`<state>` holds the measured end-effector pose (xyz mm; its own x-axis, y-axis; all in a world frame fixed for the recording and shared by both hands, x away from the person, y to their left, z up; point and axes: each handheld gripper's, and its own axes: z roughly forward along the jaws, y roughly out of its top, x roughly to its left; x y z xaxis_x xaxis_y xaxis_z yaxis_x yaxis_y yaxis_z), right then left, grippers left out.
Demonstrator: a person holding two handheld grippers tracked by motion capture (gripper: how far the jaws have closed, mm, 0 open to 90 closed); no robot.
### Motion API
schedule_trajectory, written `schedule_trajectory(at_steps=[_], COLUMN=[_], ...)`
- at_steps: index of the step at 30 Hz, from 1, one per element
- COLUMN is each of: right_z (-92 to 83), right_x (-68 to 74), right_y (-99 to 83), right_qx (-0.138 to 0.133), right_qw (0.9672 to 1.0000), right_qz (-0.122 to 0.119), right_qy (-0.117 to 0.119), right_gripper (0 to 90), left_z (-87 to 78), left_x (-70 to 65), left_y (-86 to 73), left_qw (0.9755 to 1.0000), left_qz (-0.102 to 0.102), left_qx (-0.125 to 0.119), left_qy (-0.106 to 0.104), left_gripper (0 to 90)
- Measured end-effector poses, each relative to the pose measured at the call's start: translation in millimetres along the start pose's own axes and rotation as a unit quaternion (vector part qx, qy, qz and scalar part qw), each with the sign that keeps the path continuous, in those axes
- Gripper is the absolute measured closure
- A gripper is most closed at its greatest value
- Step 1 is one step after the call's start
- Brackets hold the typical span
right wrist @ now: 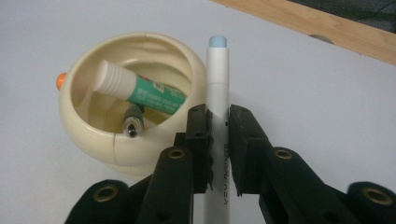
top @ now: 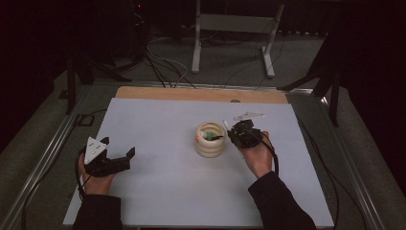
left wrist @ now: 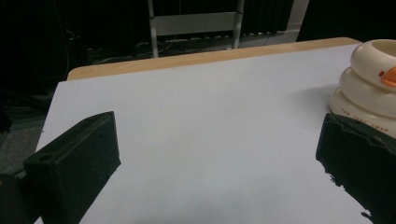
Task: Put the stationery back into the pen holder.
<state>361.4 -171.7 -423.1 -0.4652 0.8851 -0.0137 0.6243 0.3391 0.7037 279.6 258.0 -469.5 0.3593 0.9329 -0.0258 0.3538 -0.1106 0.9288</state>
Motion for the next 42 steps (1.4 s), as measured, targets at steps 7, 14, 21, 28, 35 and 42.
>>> schedule_trajectory(at_steps=[7, 14, 21, 28, 35, 42], right_z=[-3.5, -6.0, -6.3, -6.8, -9.4, -8.0], right_x=[1.7, 3.3, 2.1, 4.4, 7.5, 10.2], right_y=[5.5, 10.4, 12.1, 15.6, 22.9, 26.8], right_qx=[-0.009, -0.015, -0.021, -0.028, -0.036, -0.044], right_qw=[1.0, 0.9998, 0.9996, 0.9991, 0.9985, 0.9978], right_qz=[-0.004, -0.009, -0.015, -0.024, -0.031, -0.036], right_qy=[0.002, 0.006, 0.012, 0.022, 0.028, 0.034], right_gripper=[79.4, 79.3, 79.3, 79.4, 79.3, 79.3], left_z=[0.0, 0.2, 0.5, 0.4, 0.1, 0.5], left_x=[0.0, -0.5, -0.6, -0.5, -0.4, -0.3], left_y=[0.0, 0.0, -0.1, 0.0, 0.1, 0.0], left_qw=[1.0, 1.0, 1.0, 1.0, 1.0, 1.0], left_qz=[0.0, 0.001, 0.001, 0.001, 0.0, 0.001], left_qx=[0.0, 0.0, 0.001, 0.001, 0.001, 0.001], left_qy=[0.0, 0.0, 0.0, 0.0, 0.0, -0.001], left_gripper=[0.0, 0.0, 0.0, 0.0, 0.0, 0.0])
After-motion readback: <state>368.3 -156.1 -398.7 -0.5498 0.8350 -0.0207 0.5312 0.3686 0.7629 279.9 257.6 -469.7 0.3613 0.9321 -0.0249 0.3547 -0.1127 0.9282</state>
